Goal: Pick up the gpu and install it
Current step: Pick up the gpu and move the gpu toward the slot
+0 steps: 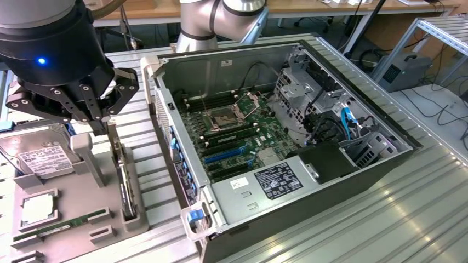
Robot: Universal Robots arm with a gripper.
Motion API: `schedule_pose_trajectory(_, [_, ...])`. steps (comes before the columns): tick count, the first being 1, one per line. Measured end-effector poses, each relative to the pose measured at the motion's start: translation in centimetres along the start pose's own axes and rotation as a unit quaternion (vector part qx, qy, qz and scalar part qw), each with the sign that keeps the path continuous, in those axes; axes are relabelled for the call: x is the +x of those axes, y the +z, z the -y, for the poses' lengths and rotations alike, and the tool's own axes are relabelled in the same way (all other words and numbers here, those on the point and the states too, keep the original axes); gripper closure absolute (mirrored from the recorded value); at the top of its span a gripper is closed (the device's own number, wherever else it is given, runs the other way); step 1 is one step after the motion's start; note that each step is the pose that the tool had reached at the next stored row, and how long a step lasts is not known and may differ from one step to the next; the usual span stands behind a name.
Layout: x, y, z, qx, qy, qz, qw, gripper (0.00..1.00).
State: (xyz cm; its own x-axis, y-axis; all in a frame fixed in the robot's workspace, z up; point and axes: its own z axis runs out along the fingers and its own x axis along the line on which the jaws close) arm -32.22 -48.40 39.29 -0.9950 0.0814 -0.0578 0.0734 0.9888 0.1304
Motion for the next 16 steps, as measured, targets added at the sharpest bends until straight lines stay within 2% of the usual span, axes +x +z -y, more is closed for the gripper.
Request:
schedule_pose_trajectory(10, [0.0, 0.0, 0.0, 0.0, 0.0, 0.0, 1.0, 0.89])
schedule_pose_trajectory(11, [0.0, 0.0, 0.0, 0.0, 0.0, 0.0, 1.0, 0.83])
schedule_pose_trajectory(12, [0.0, 0.0, 0.0, 0.0, 0.0, 0.0, 1.0, 0.83])
schedule_pose_trajectory(16, [0.0, 0.0, 0.0, 0.0, 0.0, 0.0, 1.0, 0.58])
